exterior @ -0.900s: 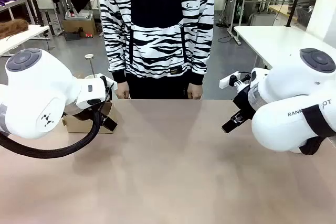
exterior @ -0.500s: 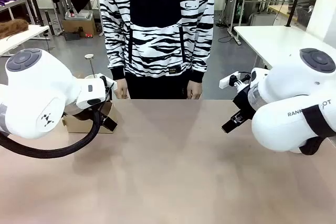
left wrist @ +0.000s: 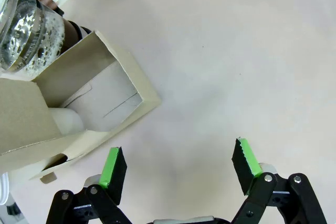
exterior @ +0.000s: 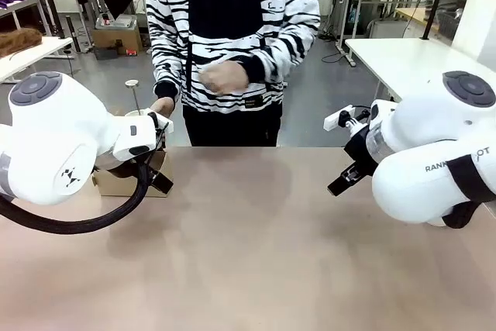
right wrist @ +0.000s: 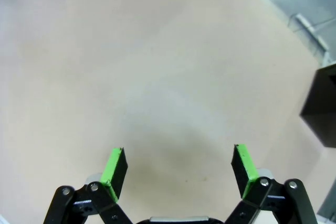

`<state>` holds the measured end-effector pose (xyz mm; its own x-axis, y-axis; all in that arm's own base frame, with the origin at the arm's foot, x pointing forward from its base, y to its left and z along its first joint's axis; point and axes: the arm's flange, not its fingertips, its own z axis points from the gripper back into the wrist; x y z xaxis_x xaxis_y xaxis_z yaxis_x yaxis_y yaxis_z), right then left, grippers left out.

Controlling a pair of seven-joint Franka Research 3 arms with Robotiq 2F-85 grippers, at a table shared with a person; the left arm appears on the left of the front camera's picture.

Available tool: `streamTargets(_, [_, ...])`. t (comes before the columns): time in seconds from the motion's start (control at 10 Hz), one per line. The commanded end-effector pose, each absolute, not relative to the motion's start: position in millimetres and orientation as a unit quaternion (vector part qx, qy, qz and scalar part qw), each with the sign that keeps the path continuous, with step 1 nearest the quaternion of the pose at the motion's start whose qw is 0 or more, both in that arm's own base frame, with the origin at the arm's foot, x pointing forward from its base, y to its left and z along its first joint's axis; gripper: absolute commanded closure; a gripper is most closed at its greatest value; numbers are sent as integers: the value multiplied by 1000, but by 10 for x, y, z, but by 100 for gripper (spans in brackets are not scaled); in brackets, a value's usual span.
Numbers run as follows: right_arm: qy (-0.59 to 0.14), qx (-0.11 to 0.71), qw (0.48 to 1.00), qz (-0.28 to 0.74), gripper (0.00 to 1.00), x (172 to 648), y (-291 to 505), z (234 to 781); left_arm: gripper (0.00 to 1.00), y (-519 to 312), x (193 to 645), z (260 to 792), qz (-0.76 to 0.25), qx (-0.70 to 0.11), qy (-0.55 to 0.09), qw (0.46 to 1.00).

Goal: Pour a drink into a cup and package it in a carrier.
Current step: Pick up the 600 ml Paper Cup and place it in the middle top area of the table.

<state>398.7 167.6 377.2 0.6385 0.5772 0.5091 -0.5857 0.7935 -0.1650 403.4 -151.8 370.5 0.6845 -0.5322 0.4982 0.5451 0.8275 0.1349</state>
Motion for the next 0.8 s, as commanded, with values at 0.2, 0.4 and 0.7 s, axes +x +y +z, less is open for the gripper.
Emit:
streamTargets(0.2, [-302,8,890,342,0,4230,1442,4940,0,-1517,4034,3705,-294,-12,-268,918])
streamTargets(0.4, [-324,84,873,355,0,4220,710,5505,0,-1517,4034,3705,-294,-12,-268,918])
streamTargets(0.7, [-373,195,782,460,0,4100,-330,5510,0,-1517,4034,3705,-294,-12,-268,918])
